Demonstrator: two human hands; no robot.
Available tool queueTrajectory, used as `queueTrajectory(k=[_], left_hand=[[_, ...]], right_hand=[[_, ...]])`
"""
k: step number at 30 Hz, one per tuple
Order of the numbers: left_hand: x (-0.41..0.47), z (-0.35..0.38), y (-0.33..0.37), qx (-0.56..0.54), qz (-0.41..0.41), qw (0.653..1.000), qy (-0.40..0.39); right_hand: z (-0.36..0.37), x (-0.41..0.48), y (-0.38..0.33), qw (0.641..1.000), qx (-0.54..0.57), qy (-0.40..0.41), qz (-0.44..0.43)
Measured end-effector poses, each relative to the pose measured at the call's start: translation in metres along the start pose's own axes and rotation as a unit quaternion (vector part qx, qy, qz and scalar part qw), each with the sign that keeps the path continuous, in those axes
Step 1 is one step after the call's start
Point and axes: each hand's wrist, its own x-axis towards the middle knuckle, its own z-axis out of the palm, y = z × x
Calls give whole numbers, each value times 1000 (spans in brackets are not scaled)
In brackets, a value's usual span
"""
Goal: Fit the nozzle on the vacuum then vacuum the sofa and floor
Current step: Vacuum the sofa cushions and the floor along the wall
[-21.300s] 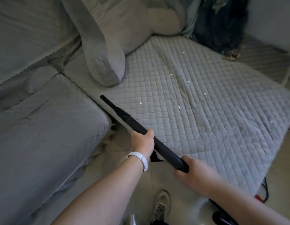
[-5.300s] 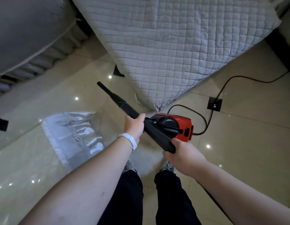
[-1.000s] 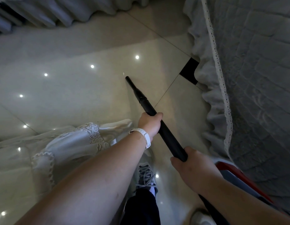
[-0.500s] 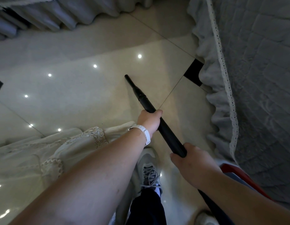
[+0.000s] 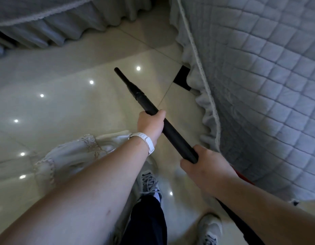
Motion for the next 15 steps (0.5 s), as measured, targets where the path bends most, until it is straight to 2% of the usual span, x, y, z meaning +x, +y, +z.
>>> queueTrajectory(k=[7,15], left_hand=[[-84,10,12,-24,42,999,14],[-223,37,22,-32,86,996,-2]], right_hand=[[-21,-63,36,999,6,43,-24],[-60,-161,115,995,-3,82,-54]])
